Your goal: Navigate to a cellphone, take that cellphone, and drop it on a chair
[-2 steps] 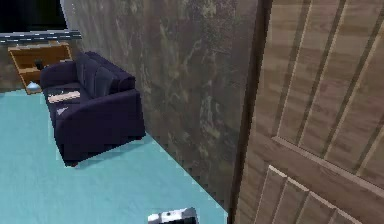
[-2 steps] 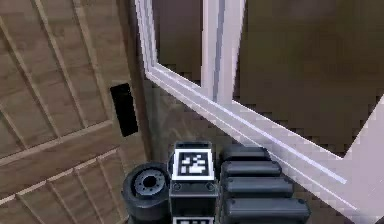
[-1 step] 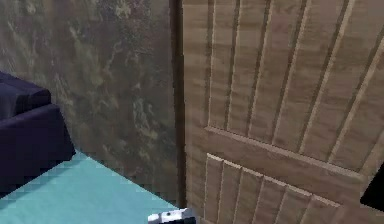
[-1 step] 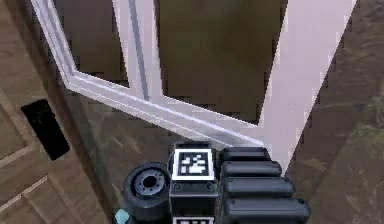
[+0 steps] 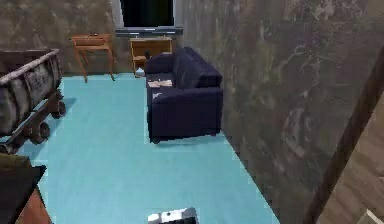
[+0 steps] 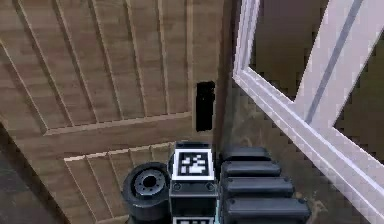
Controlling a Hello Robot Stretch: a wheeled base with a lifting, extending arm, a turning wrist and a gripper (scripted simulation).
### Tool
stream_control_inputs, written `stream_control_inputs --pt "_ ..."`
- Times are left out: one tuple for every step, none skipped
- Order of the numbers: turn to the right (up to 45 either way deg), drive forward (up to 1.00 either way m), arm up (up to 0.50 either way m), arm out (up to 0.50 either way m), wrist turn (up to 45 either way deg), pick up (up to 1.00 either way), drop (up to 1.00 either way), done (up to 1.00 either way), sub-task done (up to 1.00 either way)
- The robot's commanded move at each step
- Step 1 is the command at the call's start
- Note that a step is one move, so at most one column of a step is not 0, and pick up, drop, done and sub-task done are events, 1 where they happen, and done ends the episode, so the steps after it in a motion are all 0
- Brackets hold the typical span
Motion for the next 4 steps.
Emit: stream_control_inputs --pt "-45.0 0.00 0.00 0.00 0.0 0.00 0.00 0.00 0.00" --pt "-45.0 0.00 0.00 0.00 0.0 0.00 0.00 0.00 0.00" --pt "-21.0 0.00 0.00 0.00 0.0 0.00 0.00 0.00 0.00" --pt "0.0 0.00 0.00 0.28 0.0 0.00 0.00 0.00 0.00"
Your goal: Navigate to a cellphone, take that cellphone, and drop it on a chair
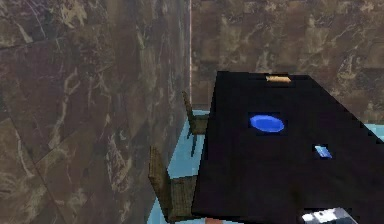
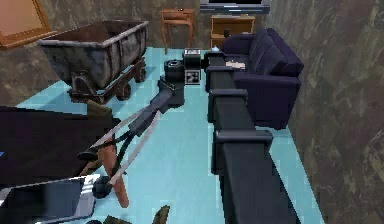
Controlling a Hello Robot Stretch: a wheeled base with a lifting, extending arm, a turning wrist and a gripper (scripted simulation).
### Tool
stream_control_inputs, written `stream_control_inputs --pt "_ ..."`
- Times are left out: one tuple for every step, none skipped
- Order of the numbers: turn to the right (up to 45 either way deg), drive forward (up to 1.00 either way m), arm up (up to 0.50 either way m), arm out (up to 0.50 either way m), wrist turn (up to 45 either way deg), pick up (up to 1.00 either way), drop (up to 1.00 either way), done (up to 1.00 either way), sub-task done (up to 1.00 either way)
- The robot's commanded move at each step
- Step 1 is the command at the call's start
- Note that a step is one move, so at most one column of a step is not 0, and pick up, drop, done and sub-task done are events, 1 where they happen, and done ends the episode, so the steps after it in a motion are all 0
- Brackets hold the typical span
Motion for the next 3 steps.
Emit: stream_control_inputs --pt "0.0 0.00 0.00 0.00 39.0 0.00 0.00 0.00 0.00" --pt "0.0 0.00 -0.46 0.00 0.0 0.00 0.00 0.00 0.00" --pt "0.0 0.00 -0.32 0.00 0.0 0.00 0.00 0.00 0.00"
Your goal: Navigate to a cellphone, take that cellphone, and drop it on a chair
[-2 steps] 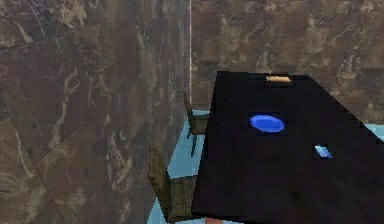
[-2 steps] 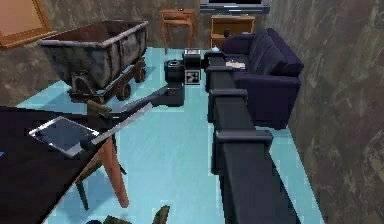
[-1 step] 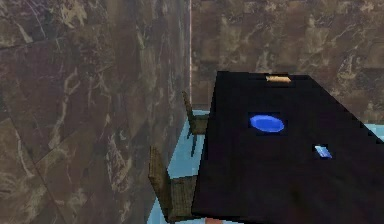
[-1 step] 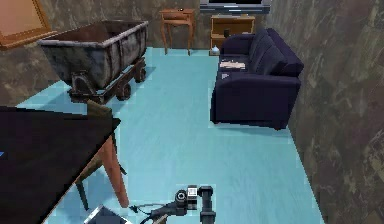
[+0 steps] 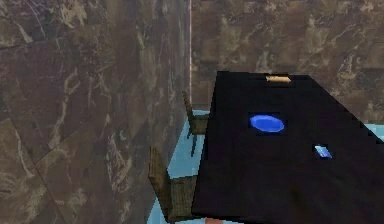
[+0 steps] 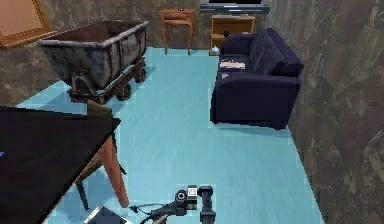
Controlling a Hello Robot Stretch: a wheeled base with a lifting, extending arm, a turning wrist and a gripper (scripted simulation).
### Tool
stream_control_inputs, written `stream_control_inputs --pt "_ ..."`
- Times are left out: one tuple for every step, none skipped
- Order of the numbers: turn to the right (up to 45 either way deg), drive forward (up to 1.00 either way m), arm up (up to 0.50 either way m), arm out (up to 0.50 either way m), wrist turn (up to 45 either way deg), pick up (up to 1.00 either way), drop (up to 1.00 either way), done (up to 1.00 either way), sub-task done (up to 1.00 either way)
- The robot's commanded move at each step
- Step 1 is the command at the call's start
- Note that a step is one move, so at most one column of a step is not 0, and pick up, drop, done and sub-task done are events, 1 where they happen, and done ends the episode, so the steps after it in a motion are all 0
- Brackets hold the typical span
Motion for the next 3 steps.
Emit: stream_control_inputs --pt "0.0 0.00 0.00 0.00 0.0 0.00 1.00 0.00 0.00" --pt "0.0 0.00 0.10 0.00 0.0 0.00 0.00 0.00 0.00" --pt "0.0 0.00 0.00 -0.08 0.0 0.00 0.00 0.00 0.00"
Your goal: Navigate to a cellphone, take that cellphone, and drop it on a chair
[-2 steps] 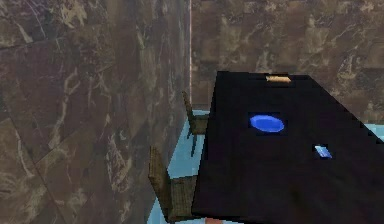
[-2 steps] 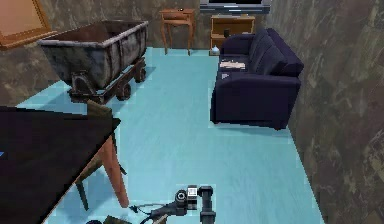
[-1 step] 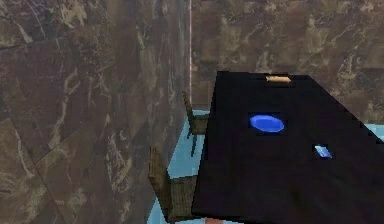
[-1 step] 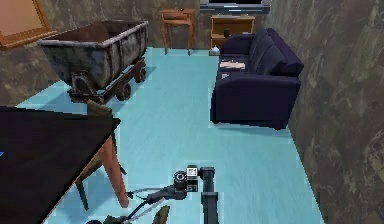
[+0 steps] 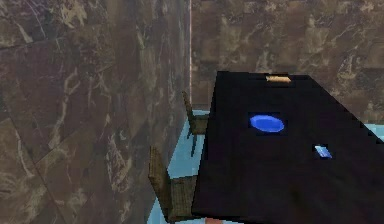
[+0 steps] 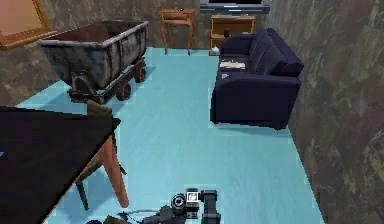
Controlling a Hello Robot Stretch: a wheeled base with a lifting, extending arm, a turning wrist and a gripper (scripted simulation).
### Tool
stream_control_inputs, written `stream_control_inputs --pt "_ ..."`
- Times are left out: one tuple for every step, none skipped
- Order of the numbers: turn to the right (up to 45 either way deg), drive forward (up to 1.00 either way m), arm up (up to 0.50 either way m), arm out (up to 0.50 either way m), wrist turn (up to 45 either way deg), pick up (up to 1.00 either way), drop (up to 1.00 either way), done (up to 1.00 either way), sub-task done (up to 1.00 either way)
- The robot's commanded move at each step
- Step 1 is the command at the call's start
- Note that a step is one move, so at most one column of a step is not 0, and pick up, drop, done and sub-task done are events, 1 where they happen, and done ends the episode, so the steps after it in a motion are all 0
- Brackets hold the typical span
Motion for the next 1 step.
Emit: stream_control_inputs --pt "0.0 0.00 0.00 0.00 0.0 0.00 0.00 1.00 0.00"
